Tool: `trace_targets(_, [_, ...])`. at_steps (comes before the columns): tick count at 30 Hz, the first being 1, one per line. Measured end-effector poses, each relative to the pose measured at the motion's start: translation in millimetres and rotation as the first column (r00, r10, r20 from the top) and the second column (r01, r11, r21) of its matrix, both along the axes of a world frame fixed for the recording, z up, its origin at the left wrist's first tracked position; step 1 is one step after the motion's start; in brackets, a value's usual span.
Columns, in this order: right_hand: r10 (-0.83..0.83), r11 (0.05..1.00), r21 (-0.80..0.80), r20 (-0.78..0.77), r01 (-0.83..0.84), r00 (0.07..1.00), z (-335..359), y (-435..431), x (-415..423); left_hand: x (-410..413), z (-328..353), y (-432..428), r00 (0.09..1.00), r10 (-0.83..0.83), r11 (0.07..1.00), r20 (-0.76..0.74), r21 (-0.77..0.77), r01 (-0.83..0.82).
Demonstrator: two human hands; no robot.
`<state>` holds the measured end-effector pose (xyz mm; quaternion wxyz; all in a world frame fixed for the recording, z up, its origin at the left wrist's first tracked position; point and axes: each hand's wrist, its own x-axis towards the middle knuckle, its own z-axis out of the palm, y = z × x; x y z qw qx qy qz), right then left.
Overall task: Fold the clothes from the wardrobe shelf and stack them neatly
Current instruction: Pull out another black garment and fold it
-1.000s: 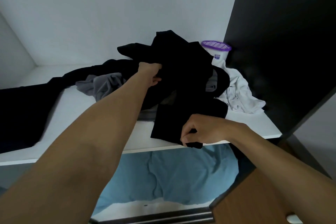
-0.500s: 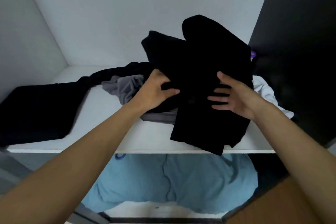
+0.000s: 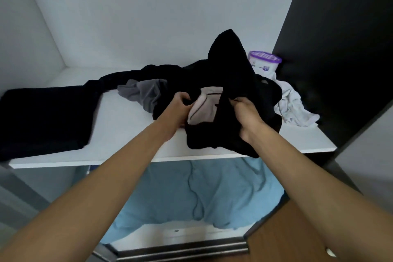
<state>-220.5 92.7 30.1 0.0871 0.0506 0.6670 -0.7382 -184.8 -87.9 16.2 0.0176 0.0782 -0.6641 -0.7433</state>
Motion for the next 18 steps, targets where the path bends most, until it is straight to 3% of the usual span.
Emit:
trace_targets(2, [0.088, 0.996, 0.007, -0.037, -0.088, 0.995, 1, -4, 19, 5, -3, -11, 0.994, 0.015, 0.970, 0.107, 0.240, -0.040])
trace_targets(3, [0.121, 0.993, 0.018, -0.054, -0.121, 0.991, 1, -5, 28, 7, -7, -18, 0.995, -0.039, 0.967, 0.092, 0.253, 0.015])
trace_targets(9, [0.104, 0.994, -0.013, -0.001, -0.104, 0.995, -8, -5, 72, 43, -27, -35, 0.943, -0.331, 0.943, 0.015, -0.011, 0.331])
trace_targets(13, [0.120, 0.991, 0.062, 0.054, -0.123, 0.991, -21, -17, 100, 70, -35, -27, 0.918, -0.385, 0.914, -0.097, -0.176, 0.365])
trace_targets(16, [0.096, 0.995, -0.013, -0.010, -0.096, 0.995, -25, -18, 116, 86, -37, -29, 0.929, -0.364, 0.930, -0.063, -0.087, 0.358])
trace_targets(18, [0.075, 0.997, -0.014, -0.079, -0.076, 0.994, -29, -17, 127, 95, -44, -29, 0.925, -0.379, 0.922, -0.039, 0.064, 0.381])
